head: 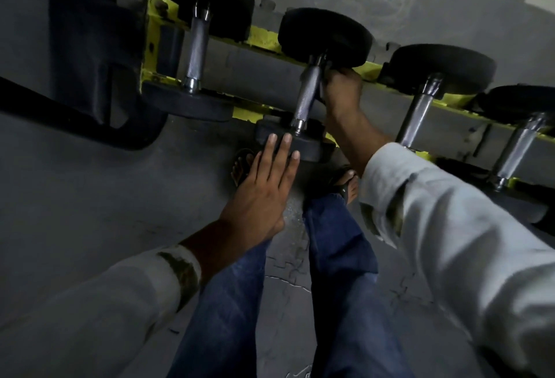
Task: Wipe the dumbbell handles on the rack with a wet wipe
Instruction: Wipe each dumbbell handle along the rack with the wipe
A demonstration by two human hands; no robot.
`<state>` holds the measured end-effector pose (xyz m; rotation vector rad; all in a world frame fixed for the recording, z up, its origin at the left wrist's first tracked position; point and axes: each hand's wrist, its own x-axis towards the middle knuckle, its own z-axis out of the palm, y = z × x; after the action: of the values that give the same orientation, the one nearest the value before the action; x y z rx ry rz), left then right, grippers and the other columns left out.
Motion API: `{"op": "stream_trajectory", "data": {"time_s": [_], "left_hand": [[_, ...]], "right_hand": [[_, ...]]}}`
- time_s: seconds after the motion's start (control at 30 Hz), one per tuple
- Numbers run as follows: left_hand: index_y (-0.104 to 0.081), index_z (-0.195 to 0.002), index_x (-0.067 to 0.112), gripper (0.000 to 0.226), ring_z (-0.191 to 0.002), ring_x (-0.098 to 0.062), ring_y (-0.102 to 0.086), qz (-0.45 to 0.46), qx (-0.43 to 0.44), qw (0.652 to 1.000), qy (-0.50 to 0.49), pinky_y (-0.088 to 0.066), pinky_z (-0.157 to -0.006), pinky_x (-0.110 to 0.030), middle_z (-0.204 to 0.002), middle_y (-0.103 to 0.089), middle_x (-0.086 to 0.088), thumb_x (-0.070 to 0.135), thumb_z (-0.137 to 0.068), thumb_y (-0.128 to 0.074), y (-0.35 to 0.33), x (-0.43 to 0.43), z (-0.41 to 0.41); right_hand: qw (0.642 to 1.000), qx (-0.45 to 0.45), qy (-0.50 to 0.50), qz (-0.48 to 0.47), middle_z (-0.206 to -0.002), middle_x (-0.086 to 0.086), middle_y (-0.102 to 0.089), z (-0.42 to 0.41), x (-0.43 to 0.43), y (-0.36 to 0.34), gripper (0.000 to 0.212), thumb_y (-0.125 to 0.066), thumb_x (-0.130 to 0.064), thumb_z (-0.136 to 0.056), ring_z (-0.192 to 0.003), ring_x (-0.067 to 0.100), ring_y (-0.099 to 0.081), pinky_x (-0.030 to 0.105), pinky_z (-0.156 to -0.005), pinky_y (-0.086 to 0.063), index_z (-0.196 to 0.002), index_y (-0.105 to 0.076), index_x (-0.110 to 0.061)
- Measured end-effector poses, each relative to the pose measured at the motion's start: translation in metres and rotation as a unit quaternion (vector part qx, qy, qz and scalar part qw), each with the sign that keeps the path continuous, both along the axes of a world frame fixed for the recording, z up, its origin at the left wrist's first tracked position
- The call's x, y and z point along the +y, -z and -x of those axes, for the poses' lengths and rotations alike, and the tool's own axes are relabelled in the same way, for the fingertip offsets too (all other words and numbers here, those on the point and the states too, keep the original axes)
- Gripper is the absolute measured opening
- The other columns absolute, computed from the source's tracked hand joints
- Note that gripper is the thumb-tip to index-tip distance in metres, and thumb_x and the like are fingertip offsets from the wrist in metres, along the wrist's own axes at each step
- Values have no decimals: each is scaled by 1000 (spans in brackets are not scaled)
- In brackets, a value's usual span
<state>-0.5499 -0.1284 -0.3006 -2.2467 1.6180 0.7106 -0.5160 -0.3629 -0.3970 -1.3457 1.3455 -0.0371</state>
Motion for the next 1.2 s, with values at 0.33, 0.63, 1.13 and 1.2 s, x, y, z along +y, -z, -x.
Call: {"op": "stream_trajectory", "data": {"time_s": [0.33,0.63,1.13,1.2], "left_hand": [[19,-156,-7,123,-150,-56,19,5,27,1000,7,-11,-125,-58,-158,30,-38,58,-86,-59,0,3,-7],[18,-157,-4,126,-150,-55,20,7,33,999,31,-11,-125,-58,-158,31,-37,61,-85,-62,2,7,-14],[19,-158,-3,117,-150,-54,19,31,29,998,49,-11,-125,-57,-158,32,-36,53,-88,-58,1,11,-21],[19,-158,-2,117,-151,-53,19,30,26,998,49,-12,-125,-57,-158,32,-35,53,-89,-58,2,11,-21]], "right_hand": [[990,41,-122,-63,-62,-1,-63,52,32,-23,13,-71,-11,-68,-66,17,-60,35,-66,-52,-59,-63,-14],[990,48,119,60,-60,-6,-57,-4,20,-25,12,-68,-14,-82,-64,12,-56,24,-64,-47,-71,-64,-12],[693,29,-546,470,-130,10,-61,18,15,-31,34,-55,-13,-87,-133,31,-46,42,-95,-50,-119,-66,-8],[652,9,-616,442,-121,8,-63,20,14,-33,30,-50,-17,-87,-126,29,-51,40,-83,-53,-111,-67,-11]]}}
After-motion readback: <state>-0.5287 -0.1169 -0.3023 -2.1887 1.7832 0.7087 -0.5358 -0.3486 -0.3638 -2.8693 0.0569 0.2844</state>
